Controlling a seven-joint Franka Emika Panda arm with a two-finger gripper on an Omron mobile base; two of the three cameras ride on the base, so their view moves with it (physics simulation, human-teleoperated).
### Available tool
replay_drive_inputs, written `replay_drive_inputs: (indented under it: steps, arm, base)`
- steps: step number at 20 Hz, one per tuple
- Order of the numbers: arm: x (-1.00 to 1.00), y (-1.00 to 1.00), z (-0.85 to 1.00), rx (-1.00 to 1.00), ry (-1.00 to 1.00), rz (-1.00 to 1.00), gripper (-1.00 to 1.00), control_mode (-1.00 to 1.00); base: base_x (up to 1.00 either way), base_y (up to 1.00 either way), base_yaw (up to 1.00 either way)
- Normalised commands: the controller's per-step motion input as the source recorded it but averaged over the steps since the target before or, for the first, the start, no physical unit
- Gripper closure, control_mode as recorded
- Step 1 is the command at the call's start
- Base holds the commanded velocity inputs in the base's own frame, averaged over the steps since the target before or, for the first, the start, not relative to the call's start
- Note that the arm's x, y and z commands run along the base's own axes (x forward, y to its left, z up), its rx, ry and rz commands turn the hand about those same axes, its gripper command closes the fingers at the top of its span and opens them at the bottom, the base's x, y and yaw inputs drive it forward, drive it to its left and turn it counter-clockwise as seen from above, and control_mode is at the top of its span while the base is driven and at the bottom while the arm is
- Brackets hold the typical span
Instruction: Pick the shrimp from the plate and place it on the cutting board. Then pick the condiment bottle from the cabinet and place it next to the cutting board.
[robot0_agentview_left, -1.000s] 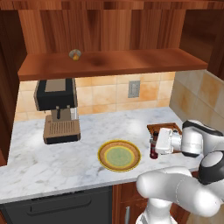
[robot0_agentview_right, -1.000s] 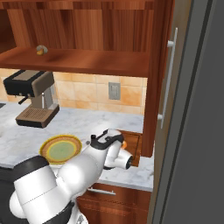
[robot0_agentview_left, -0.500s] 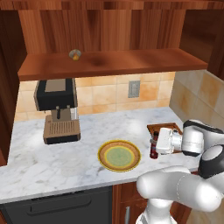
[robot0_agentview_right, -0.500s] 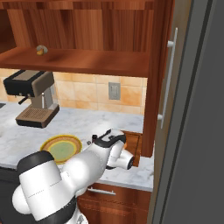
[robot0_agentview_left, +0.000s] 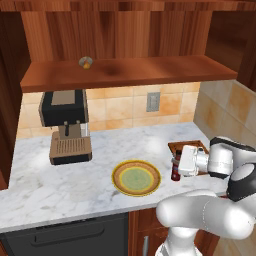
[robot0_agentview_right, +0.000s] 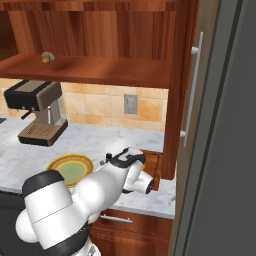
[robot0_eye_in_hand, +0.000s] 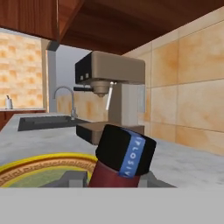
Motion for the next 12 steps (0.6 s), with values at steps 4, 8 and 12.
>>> replay_drive_inputs:
  steps: [4, 8, 12]
  arm:
    - [0.0, 0.11, -0.1, 0.0, -0.04, 0.0, 1.0, -1.0]
    - [0.0, 0.13, -0.1, 0.0, -0.02, 0.0, 1.0, -1.0]
    - [0.0, 0.14, -0.12, 0.0, 0.0, 0.0, 1.0, -1.0]
  base:
    - [0.0, 0.0, 0.0]
    - [0.0, 0.0, 0.0]
    - [0.0, 0.0, 0.0]
